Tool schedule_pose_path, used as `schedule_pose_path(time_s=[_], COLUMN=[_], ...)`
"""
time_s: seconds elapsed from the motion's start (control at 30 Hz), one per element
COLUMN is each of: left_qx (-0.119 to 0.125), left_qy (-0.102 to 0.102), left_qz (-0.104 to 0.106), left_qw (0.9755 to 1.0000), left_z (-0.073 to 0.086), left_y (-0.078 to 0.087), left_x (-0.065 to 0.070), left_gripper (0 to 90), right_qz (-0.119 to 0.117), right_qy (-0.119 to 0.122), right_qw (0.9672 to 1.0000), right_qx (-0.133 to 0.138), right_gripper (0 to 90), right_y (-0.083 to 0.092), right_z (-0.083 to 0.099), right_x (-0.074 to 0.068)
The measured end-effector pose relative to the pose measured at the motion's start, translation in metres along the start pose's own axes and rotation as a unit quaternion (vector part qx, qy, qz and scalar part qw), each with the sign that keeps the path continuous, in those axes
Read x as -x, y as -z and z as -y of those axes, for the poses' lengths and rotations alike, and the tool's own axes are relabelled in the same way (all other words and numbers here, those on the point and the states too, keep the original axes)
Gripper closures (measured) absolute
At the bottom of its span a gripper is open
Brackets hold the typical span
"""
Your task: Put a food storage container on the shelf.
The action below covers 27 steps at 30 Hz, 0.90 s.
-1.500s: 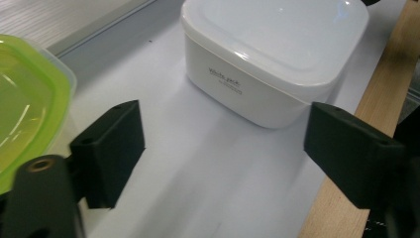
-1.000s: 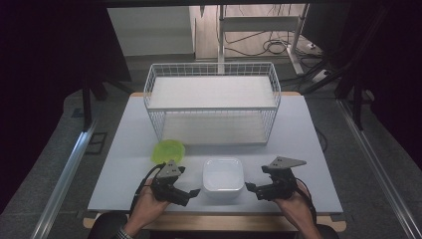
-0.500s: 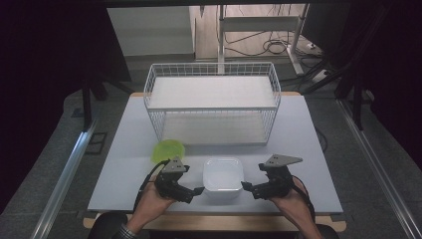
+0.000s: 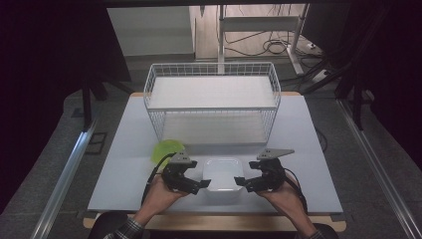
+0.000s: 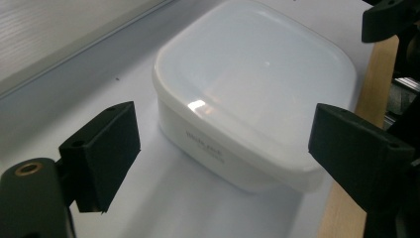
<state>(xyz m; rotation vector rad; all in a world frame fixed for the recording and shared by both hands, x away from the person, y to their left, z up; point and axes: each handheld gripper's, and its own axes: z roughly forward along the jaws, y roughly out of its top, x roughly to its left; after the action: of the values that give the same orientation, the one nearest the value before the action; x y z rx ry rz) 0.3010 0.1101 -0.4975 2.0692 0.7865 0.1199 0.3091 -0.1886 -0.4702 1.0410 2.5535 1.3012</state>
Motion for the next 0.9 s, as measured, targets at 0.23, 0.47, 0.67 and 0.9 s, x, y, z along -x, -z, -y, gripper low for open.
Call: schedule_pose_path(time_s=[0.23,0.47,0.67,0.9], left_qx=[-0.009,-0.023,-0.025,-0.007], left_qy=[0.015,0.052,0.045,0.062], left_qz=[0.014,0.075,0.050,0.033], left_qw=[0.9997,0.9956,0.9974,0.9975], left_z=[0.000,0.004,0.005,0.007], left_y=[-0.009,-0.015,-0.002,0.008], left_x=[-0.004,-0.006,0.007,0.010], left_gripper=[12.0,13.7,30.5,51.3], right_qz=[-0.002,-0.028,-0.027,-0.008], right_qy=[-0.002,-0.034,-0.093,-0.102], right_qw=[0.9998,0.9978,0.9932,0.9938], right_qx=[-0.020,-0.049,-0.064,-0.043], right_gripper=[18.8,23.2,28.8,60.5], right_y=[-0.015,-0.022,-0.017,0.002], right_z=[-0.003,0.002,0.007,0.008], right_x=[0.001,0.004,0.000,-0.001])
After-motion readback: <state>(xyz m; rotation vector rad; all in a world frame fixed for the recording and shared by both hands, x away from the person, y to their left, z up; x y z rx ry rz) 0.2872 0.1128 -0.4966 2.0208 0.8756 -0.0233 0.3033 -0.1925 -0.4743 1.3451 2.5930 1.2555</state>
